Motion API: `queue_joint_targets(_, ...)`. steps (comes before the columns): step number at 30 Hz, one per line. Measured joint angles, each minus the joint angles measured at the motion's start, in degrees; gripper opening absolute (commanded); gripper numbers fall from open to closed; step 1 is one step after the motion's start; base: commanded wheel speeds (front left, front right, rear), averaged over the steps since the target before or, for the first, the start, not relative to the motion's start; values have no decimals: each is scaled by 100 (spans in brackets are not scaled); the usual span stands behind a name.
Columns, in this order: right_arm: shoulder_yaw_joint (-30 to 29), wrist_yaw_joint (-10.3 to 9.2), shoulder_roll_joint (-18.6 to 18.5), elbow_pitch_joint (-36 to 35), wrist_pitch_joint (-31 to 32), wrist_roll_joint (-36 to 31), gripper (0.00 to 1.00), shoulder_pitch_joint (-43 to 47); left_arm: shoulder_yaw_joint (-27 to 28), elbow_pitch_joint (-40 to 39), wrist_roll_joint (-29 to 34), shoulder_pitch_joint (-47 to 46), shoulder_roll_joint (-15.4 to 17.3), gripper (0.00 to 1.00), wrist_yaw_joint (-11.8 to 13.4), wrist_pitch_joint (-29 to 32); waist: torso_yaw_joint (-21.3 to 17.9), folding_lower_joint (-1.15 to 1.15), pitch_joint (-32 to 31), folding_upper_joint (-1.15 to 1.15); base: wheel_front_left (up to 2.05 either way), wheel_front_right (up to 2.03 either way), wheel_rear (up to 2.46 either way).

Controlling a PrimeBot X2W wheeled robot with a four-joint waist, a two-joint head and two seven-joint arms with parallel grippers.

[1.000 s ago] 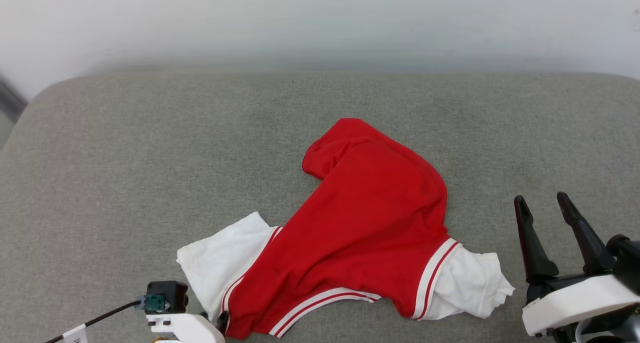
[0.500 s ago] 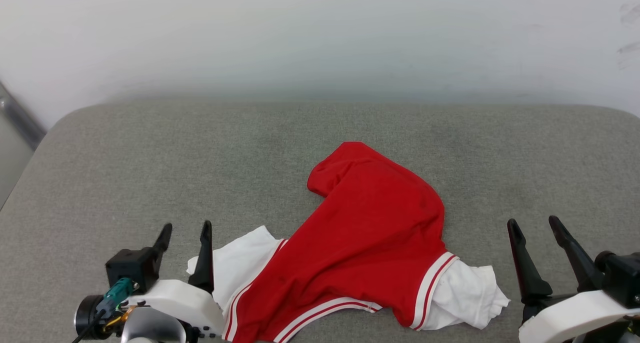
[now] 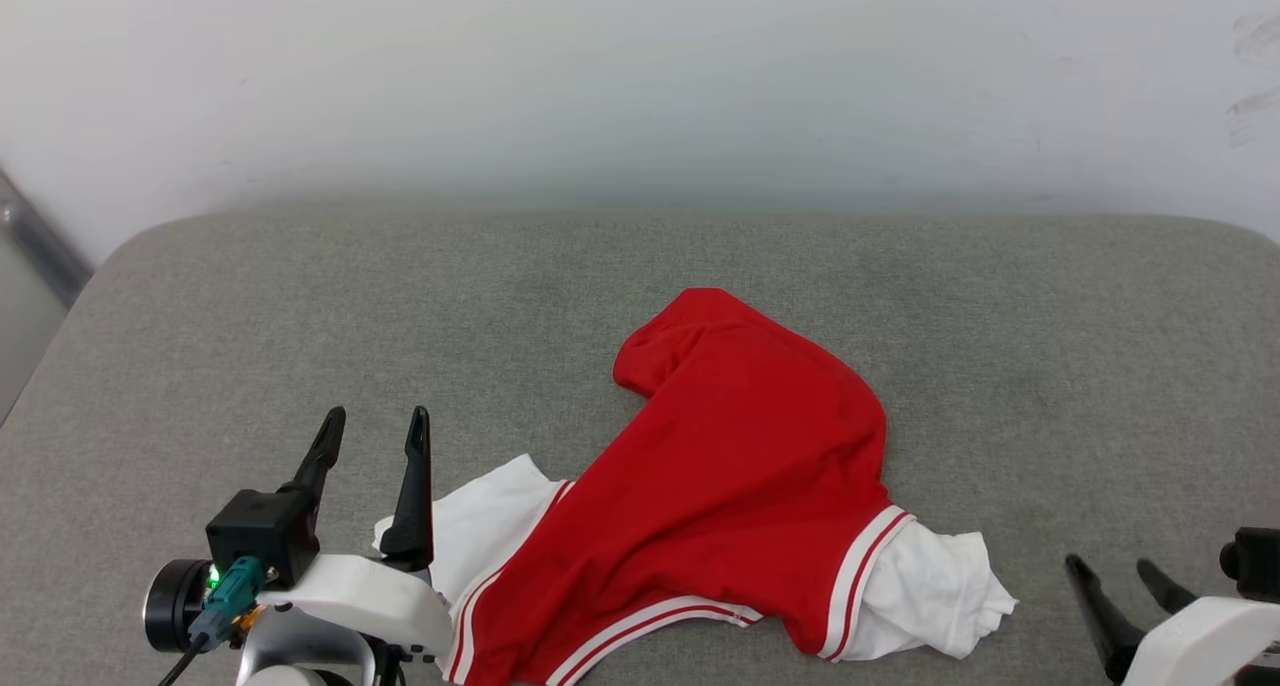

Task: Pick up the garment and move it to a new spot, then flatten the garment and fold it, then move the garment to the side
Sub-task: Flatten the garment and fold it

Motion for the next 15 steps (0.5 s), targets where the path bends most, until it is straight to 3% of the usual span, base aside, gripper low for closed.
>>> queue_joint_targets(7,93,0,-572,442,1912,419,100,-162,-54,-138,0,-3,-3,100,14,56,63,0,183,0,0,0,0)
queue_joint_targets(15,701,0,-722,1056,2291,636,100,-723,-120,-87,-32,-225,-78,100,-63,-23,248,0,600,0,0,0,0)
